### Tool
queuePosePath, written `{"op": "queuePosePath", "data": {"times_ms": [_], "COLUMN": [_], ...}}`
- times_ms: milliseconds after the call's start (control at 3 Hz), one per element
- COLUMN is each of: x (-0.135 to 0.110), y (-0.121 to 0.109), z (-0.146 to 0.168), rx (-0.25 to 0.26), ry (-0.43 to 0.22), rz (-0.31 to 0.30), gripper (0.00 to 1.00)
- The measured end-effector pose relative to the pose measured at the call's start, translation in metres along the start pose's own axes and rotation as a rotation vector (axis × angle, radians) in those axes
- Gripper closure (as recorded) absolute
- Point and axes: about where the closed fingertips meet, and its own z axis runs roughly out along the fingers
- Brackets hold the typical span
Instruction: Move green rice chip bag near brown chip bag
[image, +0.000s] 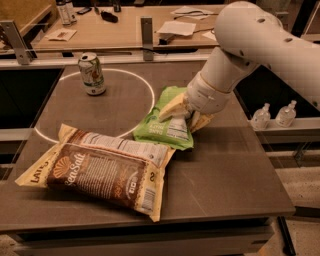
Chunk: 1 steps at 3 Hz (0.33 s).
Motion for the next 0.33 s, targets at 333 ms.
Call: {"op": "queuePosePath", "data": {"times_ms": [333], "x": [-0.0001], "y": [-0.0006], "z": [-0.0014], "rx": [0.000], "ry": [0.000], "rz": [0.000], "gripper": [0.61]}}
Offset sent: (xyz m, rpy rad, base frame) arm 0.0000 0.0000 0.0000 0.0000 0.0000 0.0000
